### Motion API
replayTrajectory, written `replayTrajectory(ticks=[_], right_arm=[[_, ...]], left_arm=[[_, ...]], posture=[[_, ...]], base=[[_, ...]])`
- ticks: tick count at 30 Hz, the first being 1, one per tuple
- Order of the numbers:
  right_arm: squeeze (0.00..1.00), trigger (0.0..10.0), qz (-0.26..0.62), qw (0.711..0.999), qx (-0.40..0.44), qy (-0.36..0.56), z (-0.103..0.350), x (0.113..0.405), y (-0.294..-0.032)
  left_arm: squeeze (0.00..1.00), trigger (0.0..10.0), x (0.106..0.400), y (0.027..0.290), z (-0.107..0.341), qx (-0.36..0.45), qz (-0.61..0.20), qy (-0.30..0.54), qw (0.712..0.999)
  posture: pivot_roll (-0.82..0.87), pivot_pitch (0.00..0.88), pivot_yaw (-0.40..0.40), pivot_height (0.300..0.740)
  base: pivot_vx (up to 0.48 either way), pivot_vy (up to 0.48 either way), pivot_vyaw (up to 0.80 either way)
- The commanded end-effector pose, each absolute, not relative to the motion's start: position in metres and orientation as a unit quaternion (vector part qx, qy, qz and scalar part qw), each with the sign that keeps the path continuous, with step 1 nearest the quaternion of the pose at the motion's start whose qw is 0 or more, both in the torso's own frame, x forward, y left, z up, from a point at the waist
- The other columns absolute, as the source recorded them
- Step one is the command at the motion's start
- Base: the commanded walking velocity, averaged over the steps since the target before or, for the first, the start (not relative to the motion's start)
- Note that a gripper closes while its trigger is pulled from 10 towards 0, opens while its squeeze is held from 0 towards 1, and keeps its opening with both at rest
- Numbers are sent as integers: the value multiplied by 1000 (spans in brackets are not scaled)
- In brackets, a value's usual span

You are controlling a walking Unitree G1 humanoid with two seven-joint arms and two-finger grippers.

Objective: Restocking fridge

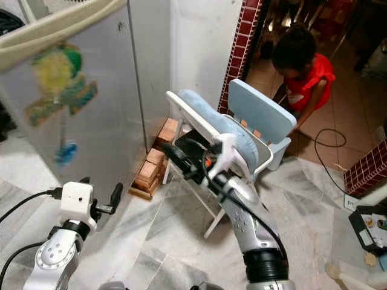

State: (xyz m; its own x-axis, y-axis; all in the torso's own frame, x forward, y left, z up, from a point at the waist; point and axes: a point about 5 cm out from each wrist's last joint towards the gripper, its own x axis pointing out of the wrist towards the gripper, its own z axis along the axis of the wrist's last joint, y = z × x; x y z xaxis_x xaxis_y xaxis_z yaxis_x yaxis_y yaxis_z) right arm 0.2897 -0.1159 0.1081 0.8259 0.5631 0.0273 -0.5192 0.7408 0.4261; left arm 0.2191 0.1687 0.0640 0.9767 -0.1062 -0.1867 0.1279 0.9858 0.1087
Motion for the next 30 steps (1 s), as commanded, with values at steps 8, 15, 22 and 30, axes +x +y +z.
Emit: replayTrajectory(ticks=[8,15,22,30], right_arm=[[0,10000,150,983,103,33,96,284,-137],[0,10000,117,990,77,30,91,281,-143],[0,10000,100,989,102,33,87,279,-151],[0,10000,79,990,101,53,76,276,-150]], left_arm=[[0,10000,229,179,69,69,-40,83,993],[0,10000,231,180,71,74,-40,79,993],[0,10000,232,178,70,73,-45,80,993],[0,10000,237,176,70,72,-50,73,993]], posture=[[94,31,-37,740],[92,19,-36,740],[83,9,-35,740],[81,0,-34,740]], base=[[0,461,0],[0,463,0],[0,462,0],[0,464,0]])
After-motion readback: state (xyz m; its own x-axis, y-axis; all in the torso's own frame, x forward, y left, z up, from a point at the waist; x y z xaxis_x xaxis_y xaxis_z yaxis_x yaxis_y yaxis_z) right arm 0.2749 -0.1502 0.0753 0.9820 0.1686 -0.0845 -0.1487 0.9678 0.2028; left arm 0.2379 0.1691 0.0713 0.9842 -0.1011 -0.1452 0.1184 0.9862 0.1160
